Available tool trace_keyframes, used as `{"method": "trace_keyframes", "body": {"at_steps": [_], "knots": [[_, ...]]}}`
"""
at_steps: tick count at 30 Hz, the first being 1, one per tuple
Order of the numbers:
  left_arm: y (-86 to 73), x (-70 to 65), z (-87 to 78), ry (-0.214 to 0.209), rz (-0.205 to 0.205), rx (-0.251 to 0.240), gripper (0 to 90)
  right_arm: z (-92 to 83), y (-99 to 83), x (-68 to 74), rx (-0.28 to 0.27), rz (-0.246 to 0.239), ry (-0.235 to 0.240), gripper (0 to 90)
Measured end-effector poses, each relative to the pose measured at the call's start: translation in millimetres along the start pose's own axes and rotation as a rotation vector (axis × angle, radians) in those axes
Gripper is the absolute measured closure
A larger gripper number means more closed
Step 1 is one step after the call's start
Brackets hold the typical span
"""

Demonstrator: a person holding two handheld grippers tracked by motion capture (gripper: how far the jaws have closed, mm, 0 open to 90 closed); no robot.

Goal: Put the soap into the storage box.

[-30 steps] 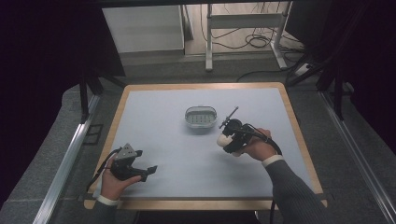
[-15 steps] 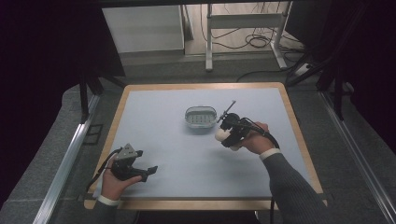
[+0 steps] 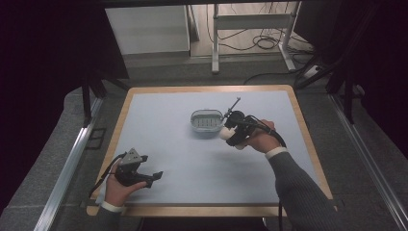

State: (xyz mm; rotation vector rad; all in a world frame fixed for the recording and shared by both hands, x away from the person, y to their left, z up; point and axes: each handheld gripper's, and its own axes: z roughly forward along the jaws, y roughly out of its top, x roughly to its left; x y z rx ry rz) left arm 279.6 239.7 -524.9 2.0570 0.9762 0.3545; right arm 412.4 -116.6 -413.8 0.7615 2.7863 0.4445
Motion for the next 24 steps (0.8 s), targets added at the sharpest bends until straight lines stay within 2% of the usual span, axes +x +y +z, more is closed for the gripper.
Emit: {"method": "trace_keyframes", "body": {"at_steps": [24], "knots": [[-0.1, -0.8, 1.1, -0.006, -0.001, 0.0, 10.0, -8.1, 24.7, -13.2, -0.028, -0.021, -0.018, 49.7]]}}
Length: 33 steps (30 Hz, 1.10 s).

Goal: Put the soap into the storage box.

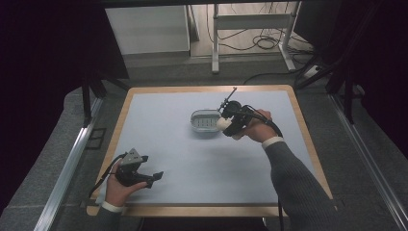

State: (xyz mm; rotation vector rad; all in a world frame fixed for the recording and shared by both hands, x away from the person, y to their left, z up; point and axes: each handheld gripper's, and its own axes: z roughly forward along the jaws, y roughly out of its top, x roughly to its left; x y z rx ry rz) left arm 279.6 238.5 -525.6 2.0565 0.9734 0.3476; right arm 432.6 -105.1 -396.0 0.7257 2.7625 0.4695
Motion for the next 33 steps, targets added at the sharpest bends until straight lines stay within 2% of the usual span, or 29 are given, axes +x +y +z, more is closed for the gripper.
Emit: {"method": "trace_keyframes", "body": {"at_steps": [7, 21, 33], "knots": [[0.0, -0.5, 1.1, -0.003, 0.004, 0.004, 9.9, 2.9, 5.4, -4.7, -0.003, -0.002, -0.003, 49.7], [-0.2, -0.8, 2.3, -0.007, 0.006, 0.006, 9.9, 16.4, 17.2, -13.5, 0.0, -0.038, -0.001, 49.7], [-0.3, -0.9, 3.4, -0.011, 0.007, 0.006, 9.9, 22.2, 25.4, -20.8, -0.01, -0.029, 0.004, 49.6]]}}
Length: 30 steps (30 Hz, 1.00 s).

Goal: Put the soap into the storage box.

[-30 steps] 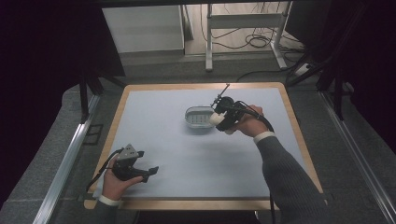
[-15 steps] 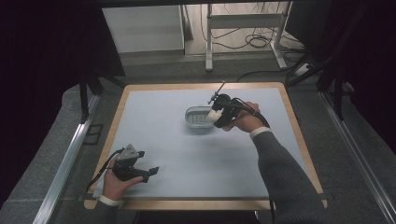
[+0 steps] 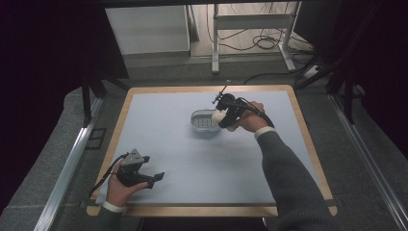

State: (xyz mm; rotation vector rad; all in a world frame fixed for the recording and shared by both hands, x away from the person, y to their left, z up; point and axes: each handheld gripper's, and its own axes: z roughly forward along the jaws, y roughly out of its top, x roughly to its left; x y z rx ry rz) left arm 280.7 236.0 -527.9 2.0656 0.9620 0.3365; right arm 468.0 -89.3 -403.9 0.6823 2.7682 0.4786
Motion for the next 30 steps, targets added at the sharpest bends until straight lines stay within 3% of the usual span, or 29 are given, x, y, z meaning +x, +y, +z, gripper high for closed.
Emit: {"method": "trace_keyframes", "body": {"at_steps": [30], "knots": [[0.0, -0.8, 1.1, -0.01, 0.0, -0.001, 9.9, 15.8, 27.3, -5.5, -0.009, -0.054, 0.006, 49.6]]}}
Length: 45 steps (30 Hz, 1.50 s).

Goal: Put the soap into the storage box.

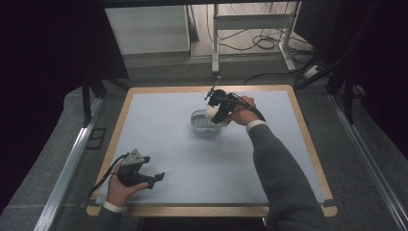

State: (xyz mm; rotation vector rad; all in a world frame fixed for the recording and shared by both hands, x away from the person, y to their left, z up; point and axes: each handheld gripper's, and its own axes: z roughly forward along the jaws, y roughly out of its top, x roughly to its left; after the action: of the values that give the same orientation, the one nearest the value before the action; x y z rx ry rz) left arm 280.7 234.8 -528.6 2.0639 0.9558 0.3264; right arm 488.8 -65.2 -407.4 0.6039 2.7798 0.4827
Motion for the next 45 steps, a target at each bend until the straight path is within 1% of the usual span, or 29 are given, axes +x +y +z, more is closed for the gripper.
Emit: {"method": "trace_keyframes", "body": {"at_steps": [3, 6, 12, 16, 17, 22, 24, 25, 26, 28, 29, 35, 36, 37, 38, 41, 42, 45], "knots": [[-0.3, -0.5, 1.5, -0.004, 0.001, 0.001, 9.8, 1.3, 0.7, -1.3, -0.002, 0.0, 0.001, 49.6], [-0.4, -0.9, 2.6, -0.005, 0.002, 0.003, 9.8, 2.4, 0.8, -3.0, -0.002, -0.003, -0.008, 49.6], [-0.2, -0.6, 1.4, -0.003, 0.0, 0.0, 9.8, 3.7, 3.7, -6.5, -0.007, -0.006, -0.009, 49.6], [-0.2, -0.4, 1.1, -0.002, 0.0, -0.001, 9.8, 5.5, 6.1, -7.2, -0.009, -0.012, -0.008, 49.7], [-0.2, -0.4, 1.2, -0.002, 0.0, 0.0, 9.8, 6.1, 6.8, -7.5, -0.012, -0.02, -0.006, 49.6], [-0.2, -0.4, 1.4, -0.002, 0.001, 0.0, 9.8, 10.5, 12.5, -5.1, -0.012, -0.035, -0.005, 49.6], [-0.3, -0.8, 1.6, -0.004, -0.002, 0.001, 9.8, 13.5, 14.9, -4.8, -0.009, -0.054, -0.005, 49.6], [-0.2, -0.6, 1.4, -0.003, 0.0, 0.0, 9.8, 15.0, 15.9, -3.8, -0.004, -0.044, -0.004, 49.6], [-0.2, -0.5, 1.3, -0.003, 0.0, -0.001, 9.8, 16.9, 16.8, -3.8, -0.004, -0.047, 0.002, 49.6], [-0.2, -0.5, 1.1, -0.003, -0.002, -0.003, 9.8, 20.3, 18.6, -4.0, -0.002, -0.065, -0.001, 49.6], [-0.1, -0.6, 0.7, -0.003, -0.002, -0.003, 9.8, 21.9, 19.6, -3.3, 0.003, -0.06, -0.001, 49.6], [-0.1, 0.2, -0.1, 0.001, 0.003, -0.001, 9.7, 31.9, 23.8, -1.8, 0.006, -0.098, -0.003, 49.6], [-0.1, 0.1, 0.1, 0.001, 0.002, -0.001, 9.7, 33.6, 24.2, -1.7, 0.006, -0.121, -0.006, 49.6], [-0.1, 0.0, 0.1, 0.0, 0.002, -0.001, 9.8, 35.4, 25.0, 0.0, 0.003, -0.119, -0.003, 49.6], [-0.1, -0.1, 0.1, 0.0, 0.002, -0.001, 9.7, 36.9, 25.8, -0.2, 0.008, -0.143, -0.005, 49.6], [-0.1, 0.0, -0.1, 0.001, 0.003, 0.0, 9.7, 42.7, 28.3, 1.9, 0.013, -0.149, 0.006, 49.6], [-0.1, -0.2, -0.2, -0.002, 0.002, -0.001, 9.7, 44.9, 28.7, 2.4, 0.013, -0.16, 0.004, 49.6], [-0.2, -0.6, 0.1, -0.005, -0.003, -0.001, 9.6, 50.4, 29.6, 3.5, 0.028, -0.166, 0.0, 49.5]]}}
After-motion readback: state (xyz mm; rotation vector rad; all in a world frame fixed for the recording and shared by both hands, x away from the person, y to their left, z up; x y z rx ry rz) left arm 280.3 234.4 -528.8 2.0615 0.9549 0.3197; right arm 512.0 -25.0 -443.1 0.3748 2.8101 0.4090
